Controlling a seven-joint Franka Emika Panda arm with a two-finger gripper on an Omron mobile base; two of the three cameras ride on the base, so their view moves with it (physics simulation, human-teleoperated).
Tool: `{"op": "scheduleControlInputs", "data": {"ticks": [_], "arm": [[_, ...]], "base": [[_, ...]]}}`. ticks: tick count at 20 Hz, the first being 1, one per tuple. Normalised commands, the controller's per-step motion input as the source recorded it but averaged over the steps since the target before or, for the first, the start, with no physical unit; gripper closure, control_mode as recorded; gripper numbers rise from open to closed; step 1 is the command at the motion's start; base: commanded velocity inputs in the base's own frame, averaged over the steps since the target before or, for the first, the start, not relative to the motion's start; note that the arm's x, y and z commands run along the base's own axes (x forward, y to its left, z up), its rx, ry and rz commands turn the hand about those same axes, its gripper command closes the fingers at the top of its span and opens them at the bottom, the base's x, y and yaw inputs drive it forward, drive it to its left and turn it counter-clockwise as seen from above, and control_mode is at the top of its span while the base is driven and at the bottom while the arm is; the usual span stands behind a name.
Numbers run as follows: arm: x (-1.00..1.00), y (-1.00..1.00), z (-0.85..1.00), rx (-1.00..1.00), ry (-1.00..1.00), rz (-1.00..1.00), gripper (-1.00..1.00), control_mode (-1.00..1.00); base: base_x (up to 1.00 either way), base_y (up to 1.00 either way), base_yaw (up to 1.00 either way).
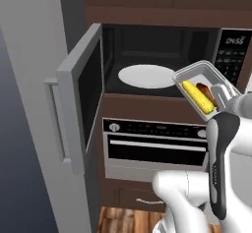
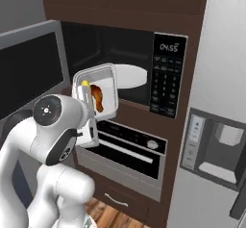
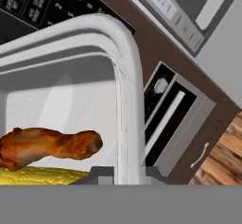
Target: Place the tupperware containing the chicken drumstick and corn meal in the microwave. Close the microwave door and press the start button to reheat the meal.
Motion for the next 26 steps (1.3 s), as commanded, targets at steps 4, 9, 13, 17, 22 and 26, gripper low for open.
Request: {"op": "scheduleControlInputs", "data": {"ticks": [4, 9, 13, 17, 22, 26], "arm": [[0.00, 0.00, 0.00, 0.00, 0.00, 0.00, 1.00, 1.00], [0.00, 0.00, 0.00, 0.00, 0.00, 0.00, 1.00, 1.00], [0.00, 0.00, 0.00, 0.00, 0.00, 0.05, 1.00, -1.00], [0.26, 0.06, -0.03, 0.00, 0.00, 0.01, 1.00, -1.00], [0.52, 0.00, -0.01, 0.00, 0.03, 0.00, 1.00, -1.00], [0.66, 0.00, -0.04, 0.00, 0.11, 0.00, 1.00, -1.00]], "base": [[0.57, 0.00, 0.25], [0.20, 0.06, 0.23], [0.06, 0.05, 0.08], [0.00, 0.00, 0.00], [0.00, 0.00, 0.00], [0.00, 0.00, 0.00]]}}
